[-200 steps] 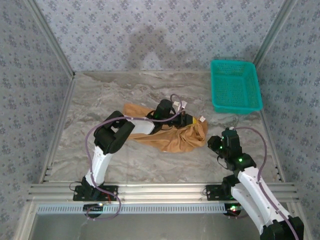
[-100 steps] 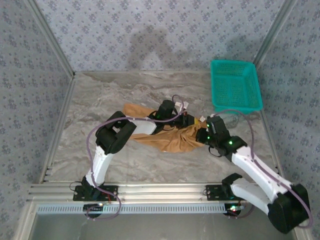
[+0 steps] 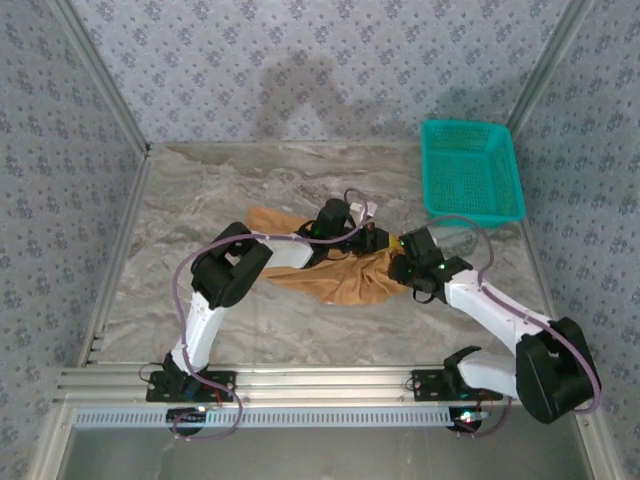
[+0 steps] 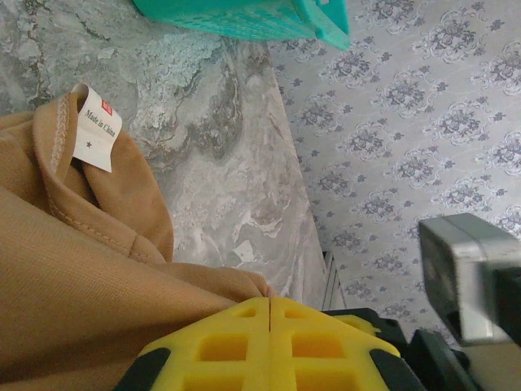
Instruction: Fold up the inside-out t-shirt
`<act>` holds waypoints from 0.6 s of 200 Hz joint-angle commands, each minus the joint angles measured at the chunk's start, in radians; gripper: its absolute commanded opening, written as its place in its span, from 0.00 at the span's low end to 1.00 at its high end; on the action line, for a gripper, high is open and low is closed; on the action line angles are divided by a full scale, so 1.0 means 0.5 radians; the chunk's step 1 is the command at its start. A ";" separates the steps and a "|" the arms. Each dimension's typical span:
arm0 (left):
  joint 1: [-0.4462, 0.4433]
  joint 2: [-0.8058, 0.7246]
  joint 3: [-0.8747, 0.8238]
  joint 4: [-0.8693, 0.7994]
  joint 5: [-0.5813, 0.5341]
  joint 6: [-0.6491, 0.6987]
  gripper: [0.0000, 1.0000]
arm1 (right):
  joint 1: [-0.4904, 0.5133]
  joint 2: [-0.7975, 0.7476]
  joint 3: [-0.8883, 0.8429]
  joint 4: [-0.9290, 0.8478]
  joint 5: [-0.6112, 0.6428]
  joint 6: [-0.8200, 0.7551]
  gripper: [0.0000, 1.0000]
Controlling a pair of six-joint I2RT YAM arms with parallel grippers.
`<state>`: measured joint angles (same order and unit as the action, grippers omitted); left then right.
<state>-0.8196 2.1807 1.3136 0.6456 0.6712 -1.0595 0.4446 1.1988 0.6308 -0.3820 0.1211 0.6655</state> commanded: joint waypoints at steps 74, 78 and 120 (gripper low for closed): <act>-0.014 0.003 0.042 -0.023 0.004 0.041 0.00 | -0.069 0.155 0.127 0.008 -0.028 -0.032 0.00; -0.014 0.003 0.045 -0.028 0.004 0.046 0.00 | -0.060 0.123 0.139 -0.011 -0.037 -0.037 0.00; 0.016 0.034 0.099 -0.103 -0.002 0.088 0.00 | -0.037 -0.367 0.216 -0.161 -0.231 -0.057 0.00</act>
<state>-0.8200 2.1807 1.3182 0.6159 0.6712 -1.0470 0.4229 1.1454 0.6907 -0.4004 0.0769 0.6563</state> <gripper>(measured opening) 0.039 0.068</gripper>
